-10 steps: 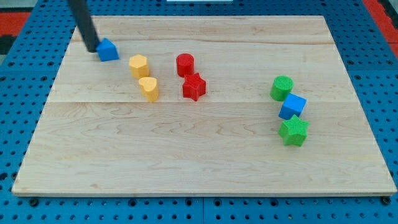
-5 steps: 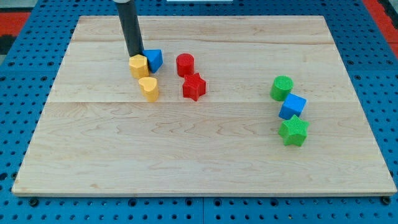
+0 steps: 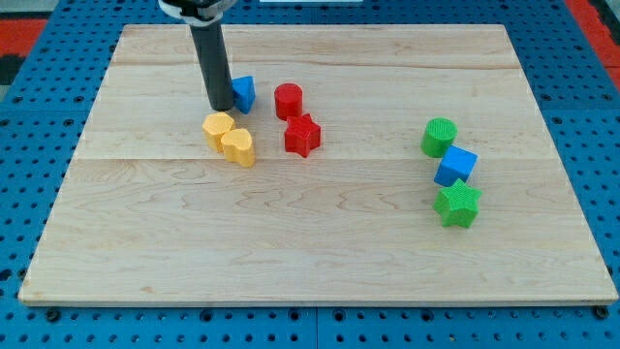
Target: Place the blue triangle on top of the green circle
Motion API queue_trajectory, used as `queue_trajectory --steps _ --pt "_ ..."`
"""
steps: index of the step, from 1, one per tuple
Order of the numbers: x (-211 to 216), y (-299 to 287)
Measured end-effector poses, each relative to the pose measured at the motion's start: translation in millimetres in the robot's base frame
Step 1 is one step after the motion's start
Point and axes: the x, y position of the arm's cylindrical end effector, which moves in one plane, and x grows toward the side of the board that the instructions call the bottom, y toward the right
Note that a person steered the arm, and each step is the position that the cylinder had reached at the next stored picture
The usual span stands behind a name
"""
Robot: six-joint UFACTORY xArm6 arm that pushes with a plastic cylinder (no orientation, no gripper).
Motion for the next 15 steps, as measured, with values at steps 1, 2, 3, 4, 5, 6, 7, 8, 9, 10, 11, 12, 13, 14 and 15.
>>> queue_trajectory --steps 1,2,3,4,5,6,7,8,9,10,11,12,13,14,15 --pt "-26.5 11.1" --pt "-41.3 26.3" --pt "-45.7 45.6" --pt "-43.4 84.2" --pt "-39.6 126.6" --pt "-20.8 163.9" --pt "-3.9 203.5" --pt "-0.8 218.8" --pt "-1.4 218.8" --pt "-23.4 219.4" --pt "-29.7 236.3" --pt "-5.5 243.0" --pt "9.9 255.7" --pt "-3.3 222.0" --pt "25.6 208.4"
